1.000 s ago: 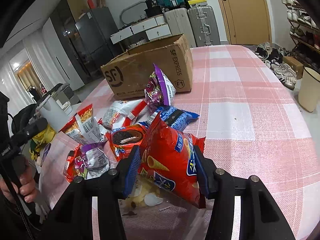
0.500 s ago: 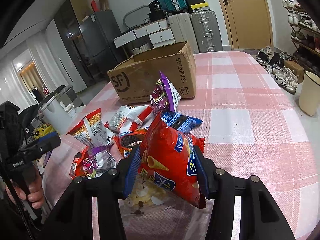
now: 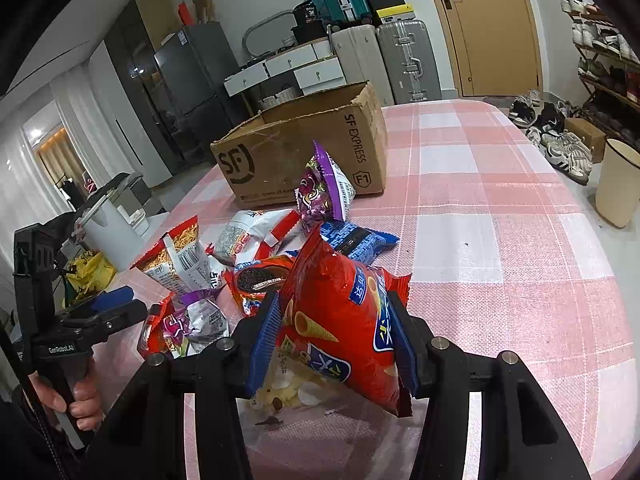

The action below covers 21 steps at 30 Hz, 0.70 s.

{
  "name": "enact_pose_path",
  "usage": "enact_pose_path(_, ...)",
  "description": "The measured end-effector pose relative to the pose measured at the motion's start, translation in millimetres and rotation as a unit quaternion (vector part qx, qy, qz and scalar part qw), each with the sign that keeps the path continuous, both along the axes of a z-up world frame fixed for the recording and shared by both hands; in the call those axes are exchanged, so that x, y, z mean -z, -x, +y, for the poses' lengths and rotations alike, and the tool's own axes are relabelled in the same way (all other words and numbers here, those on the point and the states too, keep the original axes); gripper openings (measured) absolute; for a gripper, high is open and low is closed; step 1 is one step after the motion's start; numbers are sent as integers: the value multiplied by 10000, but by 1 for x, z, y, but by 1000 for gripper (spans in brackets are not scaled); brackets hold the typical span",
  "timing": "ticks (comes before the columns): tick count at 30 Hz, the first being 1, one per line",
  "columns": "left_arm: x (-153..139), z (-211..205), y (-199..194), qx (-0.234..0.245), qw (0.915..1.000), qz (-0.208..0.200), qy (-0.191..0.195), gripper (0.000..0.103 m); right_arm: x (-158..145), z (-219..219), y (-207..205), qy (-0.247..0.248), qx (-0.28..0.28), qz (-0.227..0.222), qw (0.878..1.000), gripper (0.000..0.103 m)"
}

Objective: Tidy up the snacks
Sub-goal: 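Grasp the red-and-black noodle pack with the left gripper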

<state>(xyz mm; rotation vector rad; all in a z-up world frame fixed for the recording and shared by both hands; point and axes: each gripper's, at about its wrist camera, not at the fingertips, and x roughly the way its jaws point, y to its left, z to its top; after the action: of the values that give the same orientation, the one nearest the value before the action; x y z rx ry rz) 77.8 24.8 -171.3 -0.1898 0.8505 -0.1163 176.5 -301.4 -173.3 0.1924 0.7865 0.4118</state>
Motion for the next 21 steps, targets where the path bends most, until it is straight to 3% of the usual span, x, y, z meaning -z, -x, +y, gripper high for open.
enact_pose_path(10,25,-2,-17,-49,9983,514,270,102,4,-8,1,-73,74,19,9999,52)
enact_pose_path(13,29,-3,-18,-110,9981,581,197,101,4,-9,0,-75,82,26,9999,52)
enact_pose_path(16,31,-6,-16,-115,9981,612,-14,91,3,-9,1,-76,82,6,9999,52)
enact_pose_path(19,32,-11,-12,-75,9975,585,-388,73,1,-9,2,-77,76,-27,9999,52)
enact_pose_path(21,31,-8,-6,-8,9974,532,-485,56,0,-10,3,-87,85,-48,9999,52)
